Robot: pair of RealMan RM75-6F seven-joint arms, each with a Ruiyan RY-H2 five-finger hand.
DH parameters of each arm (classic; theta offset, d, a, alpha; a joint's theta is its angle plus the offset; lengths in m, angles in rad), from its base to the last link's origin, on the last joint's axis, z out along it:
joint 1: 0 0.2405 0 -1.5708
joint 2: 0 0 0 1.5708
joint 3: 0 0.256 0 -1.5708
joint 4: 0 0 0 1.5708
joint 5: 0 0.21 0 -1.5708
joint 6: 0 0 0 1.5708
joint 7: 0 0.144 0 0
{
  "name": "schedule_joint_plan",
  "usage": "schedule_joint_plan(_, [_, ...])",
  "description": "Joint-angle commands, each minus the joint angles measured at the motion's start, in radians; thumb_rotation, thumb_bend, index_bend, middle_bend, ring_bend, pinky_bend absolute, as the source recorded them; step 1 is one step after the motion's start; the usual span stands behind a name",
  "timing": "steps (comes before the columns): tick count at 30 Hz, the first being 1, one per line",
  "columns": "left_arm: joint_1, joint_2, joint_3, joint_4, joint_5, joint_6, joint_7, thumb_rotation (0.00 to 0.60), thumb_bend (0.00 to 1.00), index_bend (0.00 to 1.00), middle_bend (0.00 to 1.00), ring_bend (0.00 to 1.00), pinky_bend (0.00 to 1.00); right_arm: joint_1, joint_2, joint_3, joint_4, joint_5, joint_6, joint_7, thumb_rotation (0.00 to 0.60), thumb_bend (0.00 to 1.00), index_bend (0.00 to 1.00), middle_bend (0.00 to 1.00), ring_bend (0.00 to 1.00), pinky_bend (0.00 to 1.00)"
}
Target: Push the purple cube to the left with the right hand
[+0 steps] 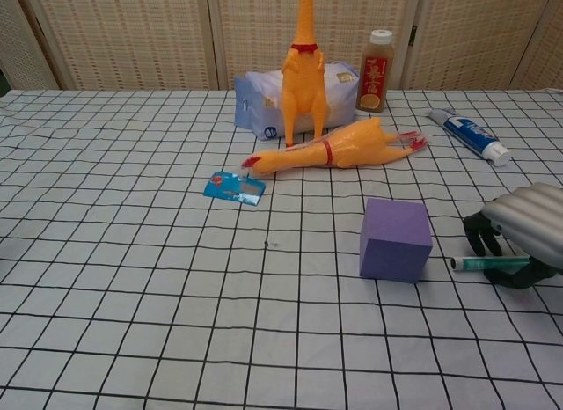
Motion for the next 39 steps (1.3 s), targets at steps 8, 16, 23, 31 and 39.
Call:
schedule_joint_plan(8, [0.001, -0.001, 0.0, -0.001, 0.0, 0.002, 0.007, 0.6, 0.44, 0.0, 0.0, 0.0, 0.12, -0.034, 0.027, 0.0, -0.026, -0.023, 0.081, 0.057, 0.6, 0.32, 0.99, 0.76, 0.57, 0.58])
schedule_joint_plan(16, [-0.002, -0.006, 0.001, -0.005, 0.004, -0.002, 0.02, 0.6, 0.44, 0.0, 0.0, 0.0, 0.12, -0.042, 0.098, 0.008, -0.185, -0.021, 0.099, 0.057, 0.6, 0.33, 1.0, 0.78, 0.58, 0.57])
schedule_joint_plan(23, [0.001, -0.006, 0.003, -0.006, 0.006, 0.003, 0.022, 0.6, 0.44, 0.0, 0.0, 0.0, 0.12, -0.024, 0.092, 0.029, -0.221, -0.007, 0.094, -0.004, 0.6, 0.33, 1.0, 0.78, 0.58, 0.57])
schedule_joint_plan(31, [0.001, -0.001, 0.001, -0.003, 0.004, 0.006, 0.006, 0.6, 0.44, 0.0, 0.0, 0.0, 0.12, 0.036, 0.029, 0.084, -0.218, 0.097, 0.038, -0.188, 0.6, 0.34, 1.0, 0.78, 0.58, 0.57])
schedule_joint_plan(39, [-0.002, 0.0, 0.0, 0.001, 0.002, 0.0, -0.002, 0.6, 0.44, 0.0, 0.0, 0.0, 0.12, 0.057, -0.007, 0.079, -0.185, 0.145, 0.016, -0.225, 0.6, 0.34, 1.0, 0.78, 0.58, 0.57])
